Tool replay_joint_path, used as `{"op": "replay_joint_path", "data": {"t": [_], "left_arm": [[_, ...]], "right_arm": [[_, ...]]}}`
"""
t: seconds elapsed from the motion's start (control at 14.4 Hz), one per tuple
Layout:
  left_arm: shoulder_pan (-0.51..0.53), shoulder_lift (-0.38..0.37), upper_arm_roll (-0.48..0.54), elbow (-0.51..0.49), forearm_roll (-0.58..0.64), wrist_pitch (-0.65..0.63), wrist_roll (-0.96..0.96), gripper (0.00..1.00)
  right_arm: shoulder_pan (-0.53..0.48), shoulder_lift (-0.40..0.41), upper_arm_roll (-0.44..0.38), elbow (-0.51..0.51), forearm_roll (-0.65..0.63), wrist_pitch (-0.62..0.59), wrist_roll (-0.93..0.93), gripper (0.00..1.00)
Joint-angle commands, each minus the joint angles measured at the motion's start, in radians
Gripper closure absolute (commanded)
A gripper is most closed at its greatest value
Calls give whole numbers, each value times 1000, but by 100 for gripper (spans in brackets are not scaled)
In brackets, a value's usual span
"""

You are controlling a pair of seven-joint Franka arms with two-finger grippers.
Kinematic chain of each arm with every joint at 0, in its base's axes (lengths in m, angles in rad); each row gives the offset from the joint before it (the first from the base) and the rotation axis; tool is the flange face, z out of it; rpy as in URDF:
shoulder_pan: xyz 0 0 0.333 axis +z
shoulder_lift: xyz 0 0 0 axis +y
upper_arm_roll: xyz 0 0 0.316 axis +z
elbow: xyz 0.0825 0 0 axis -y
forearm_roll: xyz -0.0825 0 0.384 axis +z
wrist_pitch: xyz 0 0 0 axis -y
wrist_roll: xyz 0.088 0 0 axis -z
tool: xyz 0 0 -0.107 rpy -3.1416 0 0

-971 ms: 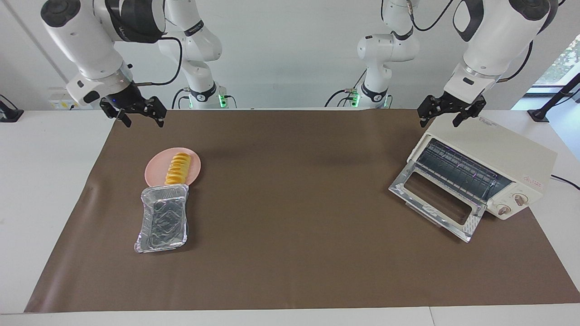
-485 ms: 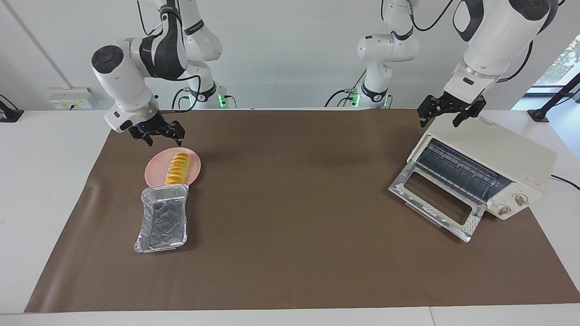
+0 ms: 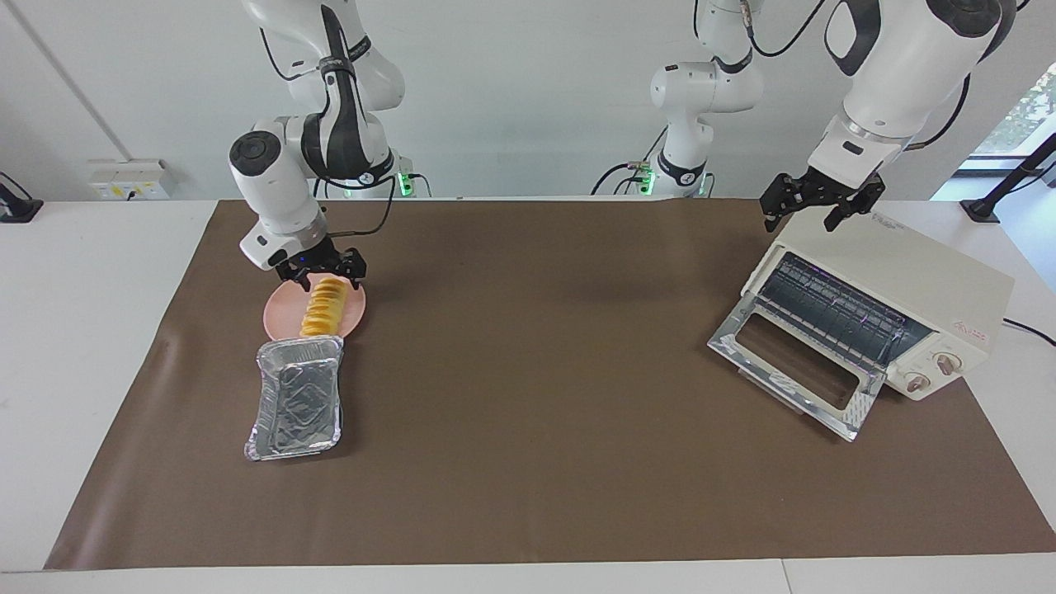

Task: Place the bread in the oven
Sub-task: 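Close the right gripper on the yellow bread pieces on the plate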

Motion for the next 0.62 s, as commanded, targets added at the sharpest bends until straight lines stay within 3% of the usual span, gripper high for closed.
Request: {"op": "replay_joint_path", "data": {"t": [0.0,0.55], "left_arm": [[20,-8,-10,-1,-8,-1,11,0],[20,-8,-10,-1,-8,-1,11,0]], "right_arm": [[-49,19,5,-7,4,36,-2,0],[-66,62,5,-43,4,90,5,0]]}}
